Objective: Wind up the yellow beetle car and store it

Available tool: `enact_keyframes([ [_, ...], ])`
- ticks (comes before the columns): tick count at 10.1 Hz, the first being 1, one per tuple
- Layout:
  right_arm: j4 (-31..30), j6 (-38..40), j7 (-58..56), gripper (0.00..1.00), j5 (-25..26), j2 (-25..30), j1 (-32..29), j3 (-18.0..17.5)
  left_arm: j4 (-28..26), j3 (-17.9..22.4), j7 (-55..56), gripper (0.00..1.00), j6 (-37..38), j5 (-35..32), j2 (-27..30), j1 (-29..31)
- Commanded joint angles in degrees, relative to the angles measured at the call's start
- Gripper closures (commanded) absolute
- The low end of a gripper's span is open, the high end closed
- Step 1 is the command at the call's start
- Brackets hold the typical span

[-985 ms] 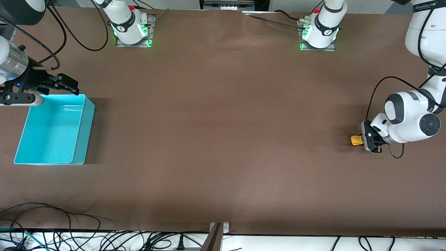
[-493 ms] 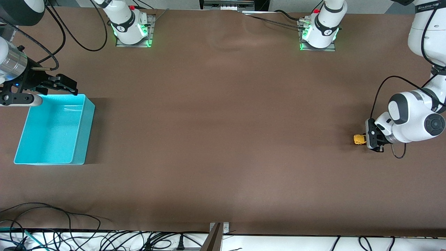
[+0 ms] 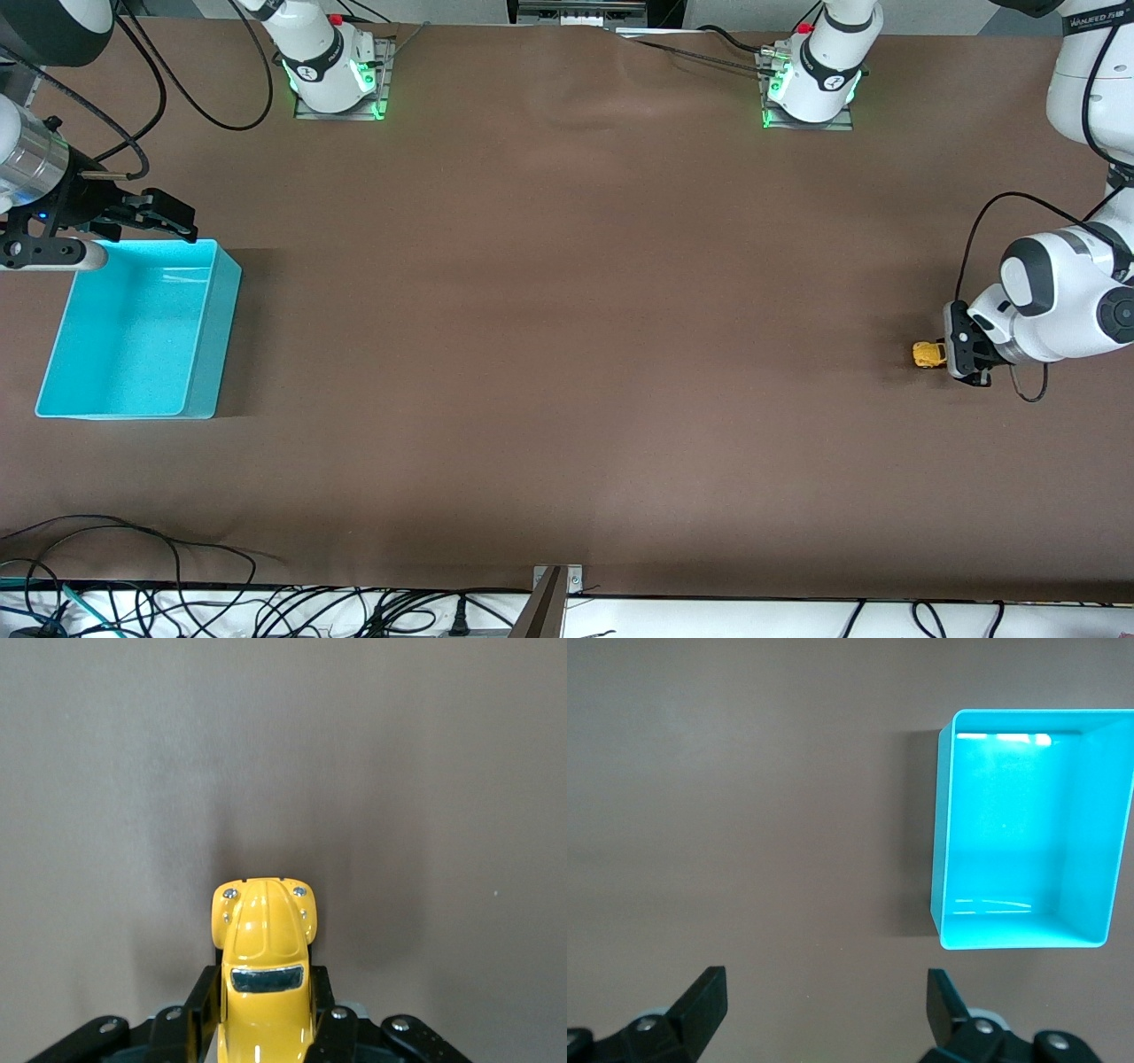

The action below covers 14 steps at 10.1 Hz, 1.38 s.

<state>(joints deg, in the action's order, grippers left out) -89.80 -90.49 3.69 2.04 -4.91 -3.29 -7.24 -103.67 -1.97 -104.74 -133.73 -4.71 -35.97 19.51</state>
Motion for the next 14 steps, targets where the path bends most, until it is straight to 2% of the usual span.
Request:
enact_keyframes([
  [1,0.94,-0.03,-0.18,0.00,0.42,-0.45,-0.14,0.03,1.01,0.56,-1.95,1.00,-1.53,-2.05,-4.98,1.49],
  [9,0.94,-0.30,-0.79,0.00,0.34,-0.45,-0.32,0.12,1.80,0.56,-2.22,1.00,-1.53,-3.64,-4.98,1.76],
  [10,0.94,-0.39,-0.79,0.00,0.16,-0.45,-0.32,0.12,1.80,0.56,-2.04,0.85,-1.53,-3.29,-4.81,1.76],
  [11,0.94,-0.39,-0.79,0.00,0.16,-0.45,-0.23,0.12,1.89,0.39,-1.78,0.15,-1.53,-2.94,-4.20,1.85],
  [12,1.03,-0.39,-0.79,0.00,0.16,-0.45,-0.32,0.12,1.89,-0.22,-2.04,0.00,-1.36,-2.93,-2.71,1.67],
  [14,1.03,-0.47,-0.79,0.00,0.16,-0.45,-0.32,0.12,2.07,-3.38,-1.69,0.00,0.22,-2.93,0.71,1.49],
])
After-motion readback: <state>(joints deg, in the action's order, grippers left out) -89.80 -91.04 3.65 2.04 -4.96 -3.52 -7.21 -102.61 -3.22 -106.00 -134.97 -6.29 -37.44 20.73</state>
